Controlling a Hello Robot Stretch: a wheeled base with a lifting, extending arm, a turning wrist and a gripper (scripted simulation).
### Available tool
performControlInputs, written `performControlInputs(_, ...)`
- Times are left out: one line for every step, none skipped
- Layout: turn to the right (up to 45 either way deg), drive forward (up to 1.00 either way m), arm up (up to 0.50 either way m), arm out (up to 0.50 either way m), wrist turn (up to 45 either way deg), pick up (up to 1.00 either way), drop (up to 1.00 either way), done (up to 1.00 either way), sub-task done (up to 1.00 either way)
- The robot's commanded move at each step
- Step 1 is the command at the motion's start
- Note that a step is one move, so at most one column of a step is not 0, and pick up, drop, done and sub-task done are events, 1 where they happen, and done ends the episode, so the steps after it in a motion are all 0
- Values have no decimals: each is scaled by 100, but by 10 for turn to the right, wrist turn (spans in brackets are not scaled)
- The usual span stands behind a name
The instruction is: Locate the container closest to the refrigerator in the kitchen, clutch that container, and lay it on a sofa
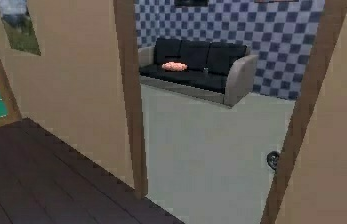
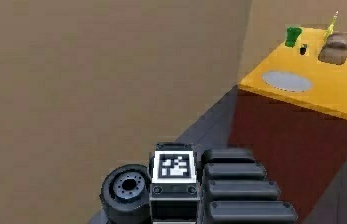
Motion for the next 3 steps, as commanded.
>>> performControlInputs(0, 40, 0, 0, 0, 0, 0, 0, 0)
performControlInputs(90, 0, 0, 0, 0, 0, 0, 0, 0)
performControlInputs(0, 85, 0, 0, 0, 0, 0, 0, 0)
